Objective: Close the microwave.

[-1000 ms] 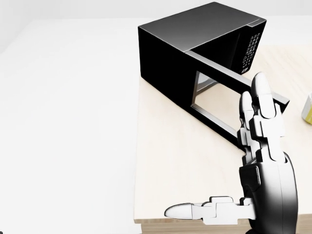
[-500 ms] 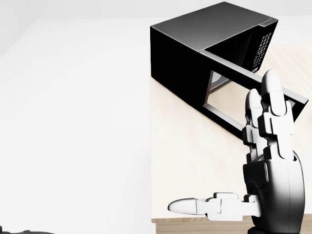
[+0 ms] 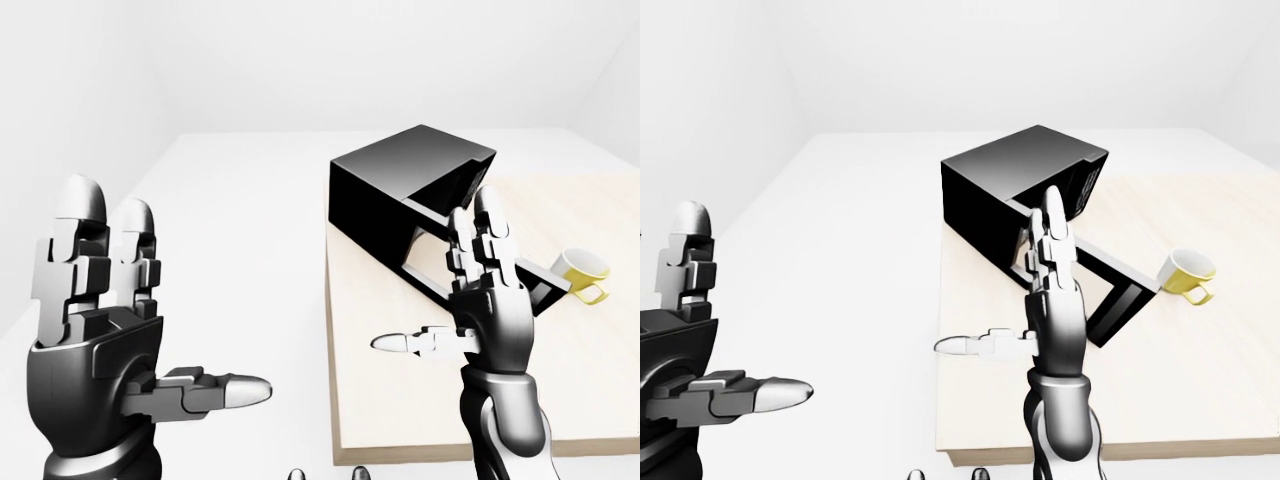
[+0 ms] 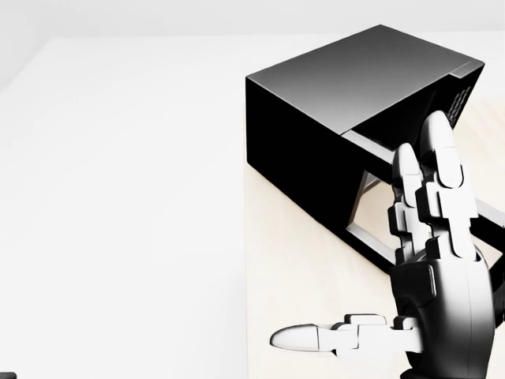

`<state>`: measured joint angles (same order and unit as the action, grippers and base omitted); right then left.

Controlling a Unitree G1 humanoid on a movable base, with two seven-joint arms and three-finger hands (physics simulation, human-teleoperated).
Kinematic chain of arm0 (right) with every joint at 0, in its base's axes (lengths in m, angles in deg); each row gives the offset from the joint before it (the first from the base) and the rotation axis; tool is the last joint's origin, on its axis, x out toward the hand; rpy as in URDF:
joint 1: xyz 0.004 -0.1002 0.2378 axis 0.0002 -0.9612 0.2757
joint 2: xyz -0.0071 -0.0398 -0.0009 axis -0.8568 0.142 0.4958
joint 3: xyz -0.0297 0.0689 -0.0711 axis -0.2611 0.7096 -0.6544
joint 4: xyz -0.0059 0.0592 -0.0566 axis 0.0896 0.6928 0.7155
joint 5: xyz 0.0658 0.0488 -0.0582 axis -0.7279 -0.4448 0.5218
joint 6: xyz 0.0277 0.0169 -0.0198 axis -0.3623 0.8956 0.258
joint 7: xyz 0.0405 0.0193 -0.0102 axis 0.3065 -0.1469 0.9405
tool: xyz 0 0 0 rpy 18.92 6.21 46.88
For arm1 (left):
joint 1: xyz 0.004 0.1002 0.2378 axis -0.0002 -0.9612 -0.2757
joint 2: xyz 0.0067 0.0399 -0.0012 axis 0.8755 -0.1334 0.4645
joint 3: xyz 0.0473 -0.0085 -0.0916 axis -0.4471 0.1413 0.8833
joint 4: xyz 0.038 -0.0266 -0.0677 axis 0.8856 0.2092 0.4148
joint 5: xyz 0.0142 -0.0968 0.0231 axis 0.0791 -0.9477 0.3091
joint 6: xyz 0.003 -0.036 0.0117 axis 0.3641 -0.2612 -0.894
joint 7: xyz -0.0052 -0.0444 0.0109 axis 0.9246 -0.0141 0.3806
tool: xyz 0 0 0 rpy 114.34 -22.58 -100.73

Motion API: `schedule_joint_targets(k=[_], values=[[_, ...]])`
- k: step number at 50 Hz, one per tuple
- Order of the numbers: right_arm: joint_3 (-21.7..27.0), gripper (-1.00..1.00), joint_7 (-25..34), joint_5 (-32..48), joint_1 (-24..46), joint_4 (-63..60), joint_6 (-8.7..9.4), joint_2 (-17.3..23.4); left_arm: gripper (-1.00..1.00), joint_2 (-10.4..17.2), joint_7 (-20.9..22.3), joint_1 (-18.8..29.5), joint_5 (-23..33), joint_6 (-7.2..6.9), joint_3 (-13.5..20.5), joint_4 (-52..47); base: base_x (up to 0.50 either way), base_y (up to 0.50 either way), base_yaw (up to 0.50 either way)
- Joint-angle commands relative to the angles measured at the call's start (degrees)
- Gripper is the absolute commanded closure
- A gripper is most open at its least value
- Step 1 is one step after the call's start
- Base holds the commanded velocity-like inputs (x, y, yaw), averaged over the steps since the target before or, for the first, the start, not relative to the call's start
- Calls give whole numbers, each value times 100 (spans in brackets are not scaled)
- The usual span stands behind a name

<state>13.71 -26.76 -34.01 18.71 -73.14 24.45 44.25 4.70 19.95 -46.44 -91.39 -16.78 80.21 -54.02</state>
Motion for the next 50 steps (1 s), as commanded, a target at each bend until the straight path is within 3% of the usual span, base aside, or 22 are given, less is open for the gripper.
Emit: schedule_joint_targets(k=[1,7,15,21,26,30,50], values=[[-23,-100,-4,27,0,21,0,10,-100,-9,21,-30,-2,0,-32,-2,50,2,0],[-30,-100,13,17,-26,34,0,13,-100,-92,85,-30,53,0,-10,-3,50,2,0],[-32,-100,17,29,-43,88,0,18,-100,-212,224,-72,46,0,-3,58,0,0,0],[-37,-100,20,31,-48,99,0,17,-100,-219,247,-85,15,0,3,24,0,0,0],[-60,-100,30,54,-39,277,0,27,-100,-63,87,-55,-177,0,55,-2,0,0,0],[-22,-100,41,42,-32,333,0,24,-100,-141,158,-84,-104,0,46,-3,0,0,0],[428,-100,76,-110,412,2291,0,-105,-100,-31,34,-103,-201,0,26,-2,0,0,0]])
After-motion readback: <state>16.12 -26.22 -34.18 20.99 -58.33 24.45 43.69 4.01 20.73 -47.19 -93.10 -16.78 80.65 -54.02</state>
